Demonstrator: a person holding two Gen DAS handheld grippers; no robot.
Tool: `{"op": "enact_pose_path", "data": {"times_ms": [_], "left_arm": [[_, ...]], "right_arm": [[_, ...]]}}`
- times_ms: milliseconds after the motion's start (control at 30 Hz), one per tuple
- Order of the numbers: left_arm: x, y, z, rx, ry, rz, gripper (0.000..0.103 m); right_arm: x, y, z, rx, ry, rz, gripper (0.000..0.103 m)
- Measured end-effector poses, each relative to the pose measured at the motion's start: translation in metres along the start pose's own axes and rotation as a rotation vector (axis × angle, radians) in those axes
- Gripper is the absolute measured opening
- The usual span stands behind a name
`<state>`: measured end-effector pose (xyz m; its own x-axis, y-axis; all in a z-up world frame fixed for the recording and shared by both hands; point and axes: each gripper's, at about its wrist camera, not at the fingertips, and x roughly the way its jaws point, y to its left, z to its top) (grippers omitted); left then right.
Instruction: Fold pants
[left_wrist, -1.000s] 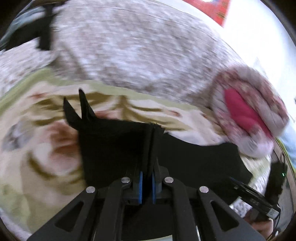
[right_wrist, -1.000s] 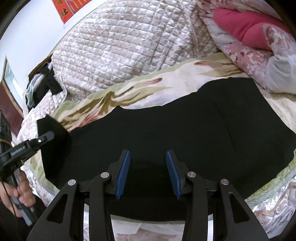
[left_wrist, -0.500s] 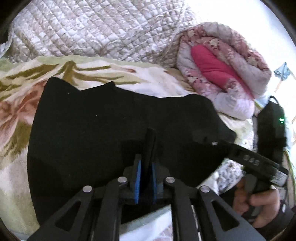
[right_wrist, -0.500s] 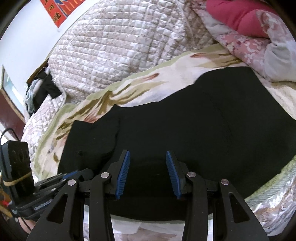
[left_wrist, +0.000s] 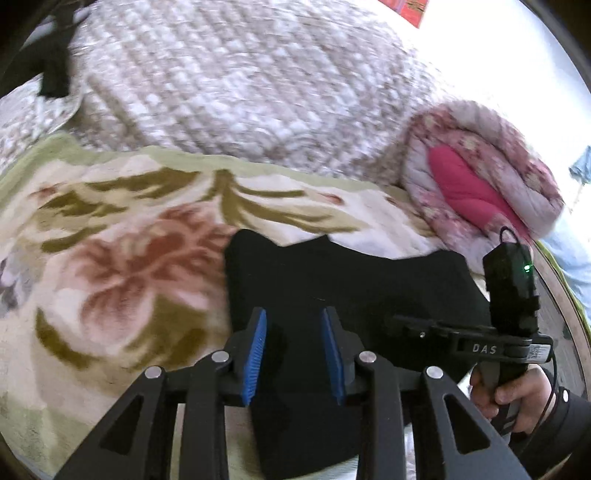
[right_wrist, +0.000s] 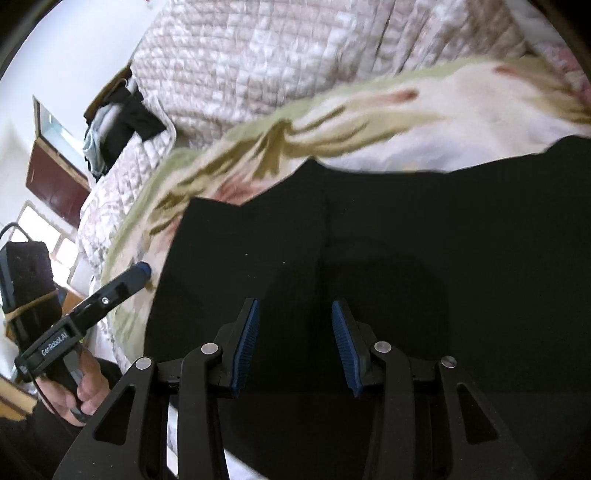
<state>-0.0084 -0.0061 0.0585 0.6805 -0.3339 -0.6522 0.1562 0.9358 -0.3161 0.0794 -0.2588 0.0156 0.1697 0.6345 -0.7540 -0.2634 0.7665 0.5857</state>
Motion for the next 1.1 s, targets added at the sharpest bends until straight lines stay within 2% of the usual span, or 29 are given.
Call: {"op": "enact_pose_path", "data": {"times_ms": [167, 400, 433, 500, 533, 667, 733, 800, 867, 967, 1100], "left_arm": [[0.009, 0.018, -0.008, -0.052, 0.009, -0.003, 0.033], [0.014, 0.011, -0.007, -0.021, -0.003, -0.009, 0.033], [0.015, 0.010, -0.007, -0.019, -0.006, -0.007, 0.033], [0.016, 0.013, -0.007, -0.024, -0.006, -0.003, 0.033], [0.016, 0.014, -0.007, -0.029, -0.005, 0.000, 0.033], [0.014, 0.020, -0.009, -0.047, -0.008, 0.013, 0.033], [0.012, 0.020, -0.009, -0.046, -0.016, 0.014, 0.033], [0.012, 0.021, -0.009, -0.046, -0.020, 0.014, 0.033], [0.013, 0.020, -0.009, -0.046, -0.012, 0.005, 0.033], [0.016, 0.015, -0.010, -0.032, 0.001, -0.003, 0.033], [0.022, 0.007, -0.012, -0.007, 0.012, -0.012, 0.033]], "right_arm": [[0.008, -0.009, 0.009, 0.050, 0.036, 0.094, 0.041], [0.015, 0.001, 0.011, 0.015, 0.046, 0.139, 0.039], [0.017, 0.001, 0.012, 0.015, 0.047, 0.133, 0.036], [0.022, -0.003, 0.014, 0.049, 0.059, 0.136, 0.007], [0.023, -0.006, 0.013, 0.077, 0.066, 0.146, 0.005], [-0.005, 0.002, 0.012, 0.060, -0.020, 0.141, 0.003], [-0.017, -0.007, 0.007, 0.083, -0.044, 0.091, 0.003], [-0.013, -0.022, 0.002, 0.125, -0.020, 0.034, 0.003], [-0.011, -0.031, -0.001, 0.158, -0.021, 0.049, 0.003], [-0.017, -0.021, 0.002, 0.097, -0.038, 0.018, 0.003], [-0.014, -0.024, -0.001, 0.102, -0.024, -0.003, 0.003]]}}
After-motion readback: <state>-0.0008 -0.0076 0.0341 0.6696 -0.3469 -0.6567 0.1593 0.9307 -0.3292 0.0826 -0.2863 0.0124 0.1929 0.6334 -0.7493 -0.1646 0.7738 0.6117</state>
